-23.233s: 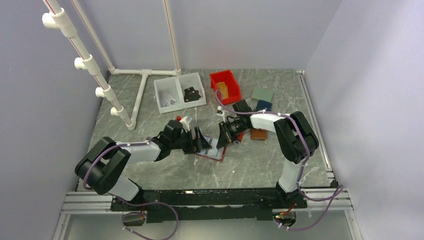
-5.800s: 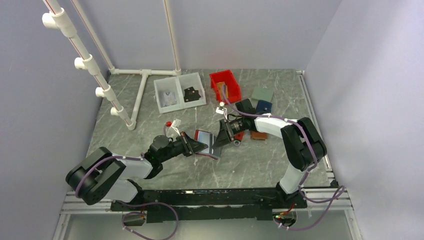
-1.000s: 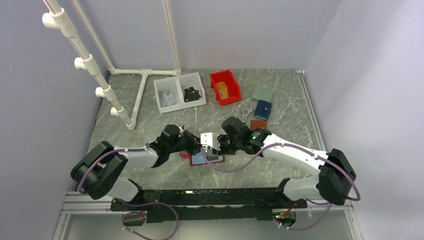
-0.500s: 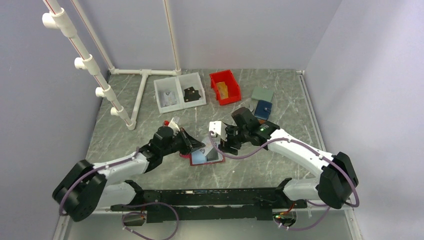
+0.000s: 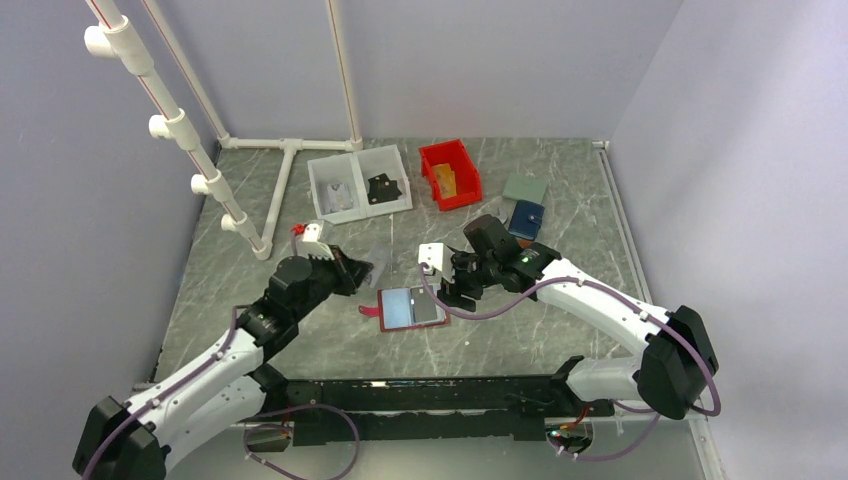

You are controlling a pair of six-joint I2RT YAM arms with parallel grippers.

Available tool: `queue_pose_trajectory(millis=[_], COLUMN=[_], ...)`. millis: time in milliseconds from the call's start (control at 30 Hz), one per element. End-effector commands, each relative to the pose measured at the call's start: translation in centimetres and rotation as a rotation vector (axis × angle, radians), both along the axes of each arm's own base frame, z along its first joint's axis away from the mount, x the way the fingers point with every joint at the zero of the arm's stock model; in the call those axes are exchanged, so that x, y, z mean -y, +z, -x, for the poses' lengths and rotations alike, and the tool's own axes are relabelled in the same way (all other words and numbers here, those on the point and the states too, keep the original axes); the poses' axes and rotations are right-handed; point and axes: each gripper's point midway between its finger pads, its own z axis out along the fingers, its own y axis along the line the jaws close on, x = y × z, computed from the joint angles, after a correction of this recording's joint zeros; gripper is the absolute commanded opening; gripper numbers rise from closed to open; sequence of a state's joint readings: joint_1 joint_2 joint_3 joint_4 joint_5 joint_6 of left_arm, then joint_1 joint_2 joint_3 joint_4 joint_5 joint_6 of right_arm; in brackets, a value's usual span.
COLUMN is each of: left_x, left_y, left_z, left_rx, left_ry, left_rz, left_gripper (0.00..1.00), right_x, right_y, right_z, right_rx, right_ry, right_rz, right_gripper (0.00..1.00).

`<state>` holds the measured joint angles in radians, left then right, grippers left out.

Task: Take the credit cards out of the card holder
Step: Place the credit card in the storage box.

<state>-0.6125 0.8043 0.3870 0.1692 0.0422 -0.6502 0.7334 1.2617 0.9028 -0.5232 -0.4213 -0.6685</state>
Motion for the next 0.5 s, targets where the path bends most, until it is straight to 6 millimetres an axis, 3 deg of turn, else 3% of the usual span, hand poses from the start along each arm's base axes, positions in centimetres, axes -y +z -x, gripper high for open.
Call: queue_pose_trajectory(millis=[0,200,467], left_x=[-3.7,-5.3,-6.9], left_y=[0.9,2.1,2.9], left_z=[-2.6,-6.1,-10.8], left_rx=[0.100,0.089,0.029], left_ry=[0.148,0.196,0.155], left_rz=[-0.121,-0.166,-0.015], left_gripper=[0.00,0.00,0.00], right_x=[-0.6,-0.4,-0.2], right_y=[2.2,2.2,2.2], right_z=[-0.7,-1.0,-1.3], right_rx=[0.040,0.051,0.066], right_ry=[-0.013,-0.026,-0.041], right_rz=[-0.047,-0.040,-0.037], right_gripper=[0.67,0.67,0.67])
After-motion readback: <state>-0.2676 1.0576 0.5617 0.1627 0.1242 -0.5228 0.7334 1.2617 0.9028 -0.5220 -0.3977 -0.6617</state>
